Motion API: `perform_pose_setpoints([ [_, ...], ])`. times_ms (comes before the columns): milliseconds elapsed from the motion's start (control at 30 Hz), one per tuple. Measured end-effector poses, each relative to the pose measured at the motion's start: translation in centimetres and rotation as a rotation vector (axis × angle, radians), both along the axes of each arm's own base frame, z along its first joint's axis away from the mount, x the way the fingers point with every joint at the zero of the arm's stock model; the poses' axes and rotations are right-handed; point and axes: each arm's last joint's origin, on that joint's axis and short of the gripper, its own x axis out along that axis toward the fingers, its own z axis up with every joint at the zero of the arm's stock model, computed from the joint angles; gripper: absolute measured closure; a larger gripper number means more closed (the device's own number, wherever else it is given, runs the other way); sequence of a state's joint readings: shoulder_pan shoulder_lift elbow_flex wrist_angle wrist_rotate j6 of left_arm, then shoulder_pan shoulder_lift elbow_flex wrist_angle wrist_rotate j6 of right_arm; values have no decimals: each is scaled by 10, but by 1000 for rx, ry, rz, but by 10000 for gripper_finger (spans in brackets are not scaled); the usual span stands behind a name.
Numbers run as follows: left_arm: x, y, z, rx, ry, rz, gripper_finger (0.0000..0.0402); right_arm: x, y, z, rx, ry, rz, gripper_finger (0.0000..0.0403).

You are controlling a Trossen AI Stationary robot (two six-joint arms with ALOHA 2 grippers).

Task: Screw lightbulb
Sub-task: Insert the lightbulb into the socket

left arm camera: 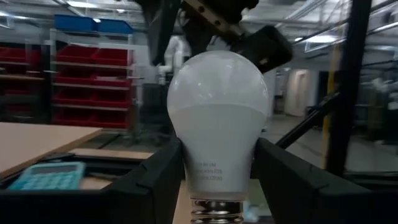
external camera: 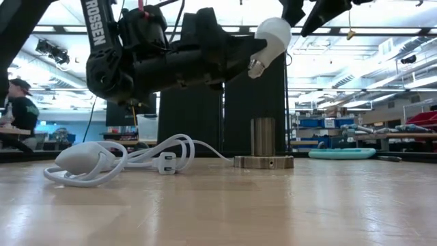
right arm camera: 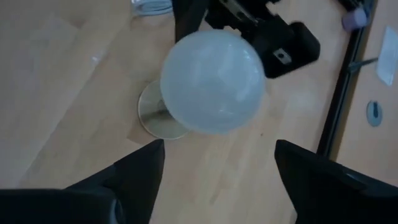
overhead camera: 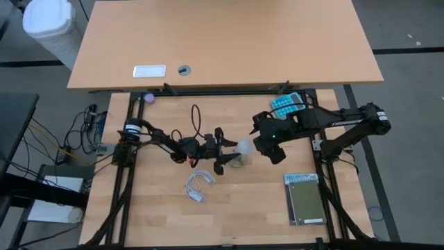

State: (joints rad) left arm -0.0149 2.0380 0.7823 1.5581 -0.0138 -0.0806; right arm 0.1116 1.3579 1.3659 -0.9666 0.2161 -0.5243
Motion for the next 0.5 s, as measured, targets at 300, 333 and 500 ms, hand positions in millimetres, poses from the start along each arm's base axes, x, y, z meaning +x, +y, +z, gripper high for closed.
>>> perform_pose_setpoints([
  [300,5,14,5,-38,-15,-119,200,6,4,5,37,-64,125,20],
  [333,5,15,6,-36,-19,-129,200,7,4,5,49,-76,141,14],
  [500,9,16,10,-43,-25,-179,200,20,6,-5,36,-52,195,4],
])
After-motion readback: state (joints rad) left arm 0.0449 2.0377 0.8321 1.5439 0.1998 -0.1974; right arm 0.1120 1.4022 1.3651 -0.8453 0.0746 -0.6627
